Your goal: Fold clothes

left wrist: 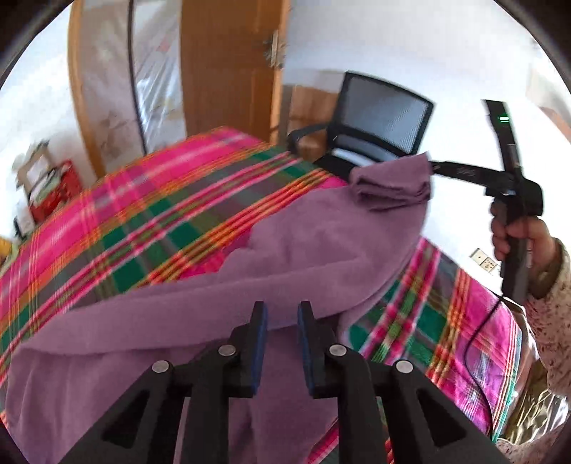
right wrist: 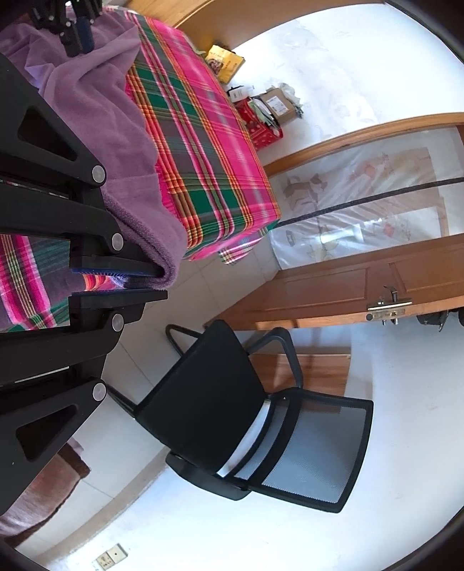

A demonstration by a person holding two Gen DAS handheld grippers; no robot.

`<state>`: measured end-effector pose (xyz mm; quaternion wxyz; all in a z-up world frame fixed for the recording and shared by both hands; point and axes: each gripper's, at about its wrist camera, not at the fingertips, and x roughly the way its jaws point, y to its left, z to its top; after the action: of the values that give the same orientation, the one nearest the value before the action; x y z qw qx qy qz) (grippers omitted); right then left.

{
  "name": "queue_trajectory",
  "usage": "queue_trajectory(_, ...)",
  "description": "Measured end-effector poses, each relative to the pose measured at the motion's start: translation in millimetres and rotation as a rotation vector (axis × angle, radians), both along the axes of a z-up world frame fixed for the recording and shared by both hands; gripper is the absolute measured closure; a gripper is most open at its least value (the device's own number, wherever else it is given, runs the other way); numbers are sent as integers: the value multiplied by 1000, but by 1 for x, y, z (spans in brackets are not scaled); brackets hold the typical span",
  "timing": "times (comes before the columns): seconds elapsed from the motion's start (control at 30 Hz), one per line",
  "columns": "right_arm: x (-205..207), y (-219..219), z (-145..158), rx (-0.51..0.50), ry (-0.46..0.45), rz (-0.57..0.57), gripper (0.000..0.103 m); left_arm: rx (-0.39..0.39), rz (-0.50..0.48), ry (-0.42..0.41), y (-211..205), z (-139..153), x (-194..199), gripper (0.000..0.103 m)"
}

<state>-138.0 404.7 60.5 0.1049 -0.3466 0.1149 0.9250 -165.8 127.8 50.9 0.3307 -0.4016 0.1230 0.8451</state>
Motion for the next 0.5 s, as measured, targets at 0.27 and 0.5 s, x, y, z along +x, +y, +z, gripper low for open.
queue_trajectory(0.27, 4, -1, -6, 11, -46, 13, 95, -163, -36, 37, 13, -18, -1, 84)
queue_trajectory(0.5, 5, -1, -24, 22, -125, 43, 93, -174, 65, 9, 19, -23, -23, 84)
